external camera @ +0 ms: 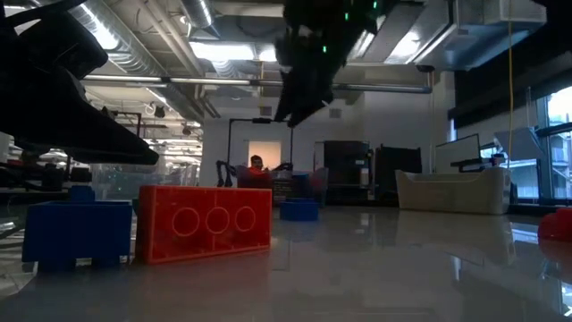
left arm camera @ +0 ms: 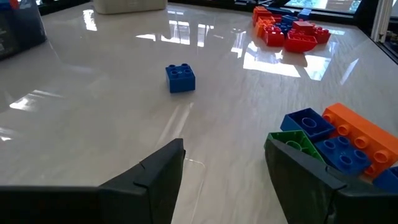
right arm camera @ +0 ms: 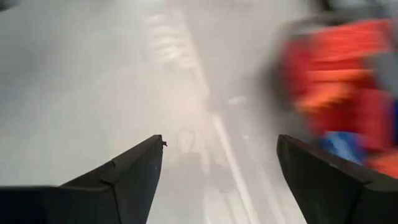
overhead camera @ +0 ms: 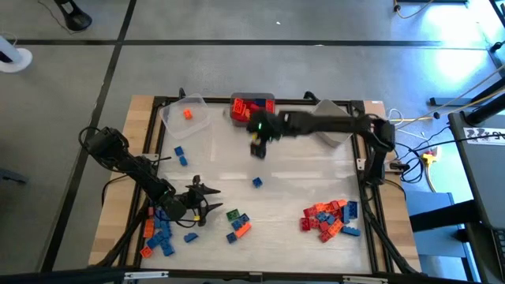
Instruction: Sort blocks by size
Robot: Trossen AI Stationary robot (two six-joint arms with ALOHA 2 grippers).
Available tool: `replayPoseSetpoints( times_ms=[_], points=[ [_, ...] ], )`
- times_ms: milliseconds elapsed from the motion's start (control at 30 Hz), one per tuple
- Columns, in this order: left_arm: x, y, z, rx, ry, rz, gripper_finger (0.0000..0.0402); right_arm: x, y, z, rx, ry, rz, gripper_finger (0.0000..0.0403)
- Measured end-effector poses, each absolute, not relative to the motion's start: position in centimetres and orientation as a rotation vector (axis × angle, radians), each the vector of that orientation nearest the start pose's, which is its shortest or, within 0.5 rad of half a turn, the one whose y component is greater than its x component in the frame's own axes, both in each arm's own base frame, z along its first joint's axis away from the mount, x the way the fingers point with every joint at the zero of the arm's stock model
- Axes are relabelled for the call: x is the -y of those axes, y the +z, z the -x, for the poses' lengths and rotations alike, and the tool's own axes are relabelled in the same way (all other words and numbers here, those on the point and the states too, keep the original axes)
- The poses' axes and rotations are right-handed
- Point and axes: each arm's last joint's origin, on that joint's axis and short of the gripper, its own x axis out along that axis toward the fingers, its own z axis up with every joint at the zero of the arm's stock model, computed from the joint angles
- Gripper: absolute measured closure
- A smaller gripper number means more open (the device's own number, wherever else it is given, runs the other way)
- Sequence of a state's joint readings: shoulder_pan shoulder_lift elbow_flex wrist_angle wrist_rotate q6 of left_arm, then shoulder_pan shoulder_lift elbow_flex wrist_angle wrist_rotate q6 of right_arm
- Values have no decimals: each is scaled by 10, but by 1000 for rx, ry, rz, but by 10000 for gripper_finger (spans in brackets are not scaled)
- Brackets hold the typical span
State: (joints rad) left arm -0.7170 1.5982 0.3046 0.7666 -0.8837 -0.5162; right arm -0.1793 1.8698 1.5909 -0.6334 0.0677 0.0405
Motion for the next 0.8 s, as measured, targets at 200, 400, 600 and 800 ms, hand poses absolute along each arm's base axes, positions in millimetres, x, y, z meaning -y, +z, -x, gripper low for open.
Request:
replayPoseSetpoints(
  times_ms=[200,400,600,800],
  points=[
    [132,105,-185,-311,250,136,188,-20,264,-413,-907,11,27,89],
    [132,105,-185,-310,250,136,188,-101,259,-415,-816,180,94,88],
    [131,106,-187,-305,258,146,188,-156,244,-412,-782,284,111,88],
    [132,108,-188,-293,243,151,188,-185,211,-410,-855,312,162,88]
  ],
)
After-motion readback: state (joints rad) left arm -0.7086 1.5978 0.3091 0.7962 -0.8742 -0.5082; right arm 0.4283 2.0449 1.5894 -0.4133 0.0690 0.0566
